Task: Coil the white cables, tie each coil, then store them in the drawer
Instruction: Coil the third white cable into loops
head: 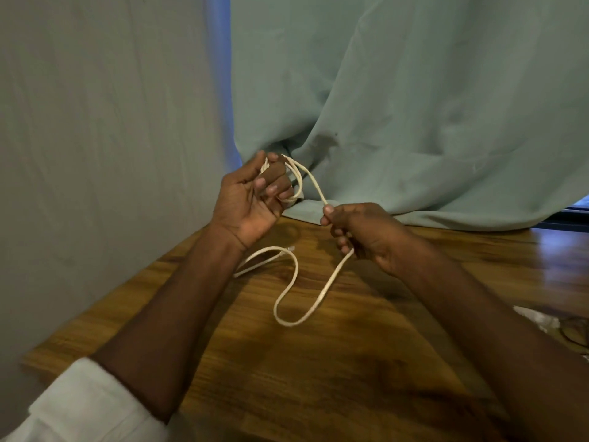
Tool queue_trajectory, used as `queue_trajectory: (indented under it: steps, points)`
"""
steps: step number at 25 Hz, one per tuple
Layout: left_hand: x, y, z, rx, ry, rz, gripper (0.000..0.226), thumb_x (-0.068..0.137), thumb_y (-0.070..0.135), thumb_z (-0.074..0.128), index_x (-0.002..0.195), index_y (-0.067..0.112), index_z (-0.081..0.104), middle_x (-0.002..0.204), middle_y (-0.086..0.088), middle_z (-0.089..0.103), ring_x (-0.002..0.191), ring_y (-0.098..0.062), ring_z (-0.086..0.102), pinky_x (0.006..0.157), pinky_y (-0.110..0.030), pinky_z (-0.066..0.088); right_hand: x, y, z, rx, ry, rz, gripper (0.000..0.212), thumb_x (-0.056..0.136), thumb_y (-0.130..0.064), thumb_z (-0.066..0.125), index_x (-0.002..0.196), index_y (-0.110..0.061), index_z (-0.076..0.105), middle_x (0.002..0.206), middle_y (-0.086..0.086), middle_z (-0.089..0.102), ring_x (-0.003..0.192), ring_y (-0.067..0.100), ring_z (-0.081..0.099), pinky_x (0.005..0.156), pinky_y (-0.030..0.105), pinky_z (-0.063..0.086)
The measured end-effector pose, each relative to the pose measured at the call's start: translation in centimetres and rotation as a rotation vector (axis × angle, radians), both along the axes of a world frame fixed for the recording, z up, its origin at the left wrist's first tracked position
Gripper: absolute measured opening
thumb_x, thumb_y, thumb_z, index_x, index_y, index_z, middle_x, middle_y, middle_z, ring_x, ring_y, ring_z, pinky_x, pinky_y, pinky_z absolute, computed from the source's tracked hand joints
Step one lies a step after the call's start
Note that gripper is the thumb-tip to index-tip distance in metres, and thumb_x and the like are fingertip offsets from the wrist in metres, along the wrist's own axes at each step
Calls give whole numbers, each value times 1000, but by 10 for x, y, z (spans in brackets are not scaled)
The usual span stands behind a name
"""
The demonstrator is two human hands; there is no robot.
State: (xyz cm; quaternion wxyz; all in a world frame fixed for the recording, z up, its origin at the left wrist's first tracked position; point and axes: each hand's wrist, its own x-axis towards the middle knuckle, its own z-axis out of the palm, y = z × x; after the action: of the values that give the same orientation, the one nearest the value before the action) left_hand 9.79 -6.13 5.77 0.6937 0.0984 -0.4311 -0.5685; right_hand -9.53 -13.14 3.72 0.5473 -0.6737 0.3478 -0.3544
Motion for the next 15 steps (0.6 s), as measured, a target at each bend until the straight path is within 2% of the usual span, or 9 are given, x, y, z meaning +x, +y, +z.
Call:
queue_trajectory:
  steps: [3, 5, 6, 8, 10, 11, 13, 15]
  points:
    - [-4, -6, 0, -2, 25, 122, 35, 114, 28, 29, 91, 13, 51, 61, 2, 55, 63, -16, 63, 65, -29, 56, 13, 20, -4, -62, 181, 92, 19, 105, -20, 61, 105, -9, 76, 68, 2, 60, 42, 4, 48, 40, 19, 41]
    - [-6, -11, -2, 14, -67, 295, 35, 114, 29, 31, 90, 13, 52, 68, -3, 67, 77, -24, 74, 72, -32, 60, 19, 28, -6, -146, 341, 189, 18, 103, -21, 64, 106, -8, 76, 70, 4, 65, 42, 5, 50, 40, 19, 39]
    - [-7, -14, -4, 15, -172, 415, 36, 114, 29, 30, 91, 12, 52, 72, -6, 72, 83, -28, 77, 76, -35, 61, 20, 30, -5, -198, 394, 234, 19, 101, -24, 67, 105, -7, 76, 69, 3, 67, 43, 6, 50, 42, 19, 41]
    - [-11, -18, -10, 16, -508, 669, 40, 115, 30, 29, 96, 4, 53, 77, -11, 77, 87, -31, 77, 83, -42, 60, 19, 34, 0, -262, 410, 321, 18, 97, -23, 72, 103, -7, 78, 66, 0, 67, 46, 6, 52, 46, 20, 43]
    - [-13, -21, -22, 8, -855, 854, 44, 115, 31, 32, 101, -5, 54, 78, -7, 77, 82, -23, 75, 84, -42, 59, 15, 39, 5, -302, 415, 405, 18, 98, -22, 71, 106, -7, 77, 64, -2, 65, 47, 5, 52, 46, 20, 43]
    - [-12, -22, -27, -6, -992, 919, 43, 114, 32, 36, 100, -3, 56, 77, -3, 74, 78, -17, 72, 82, -42, 58, 13, 39, 7, -306, 400, 422, 19, 99, -23, 70, 107, -6, 76, 63, -2, 63, 47, 5, 50, 44, 20, 42]
    - [-5, -21, -33, -27, -1161, 937, 39, 112, 34, 41, 86, 12, 59, 73, 3, 65, 70, -11, 61, 75, -41, 53, 8, 36, 9, -265, 317, 388, 21, 100, -24, 67, 106, -7, 77, 60, -2, 56, 45, 8, 45, 42, 23, 38]
    - [-4, -19, -32, -15, -1166, 796, 42, 110, 32, 43, 73, 21, 59, 64, 4, 58, 60, -12, 53, 62, -33, 45, 4, 30, 12, -204, 228, 339, 20, 100, -26, 67, 104, -10, 79, 58, -2, 50, 43, 8, 39, 42, 22, 34]
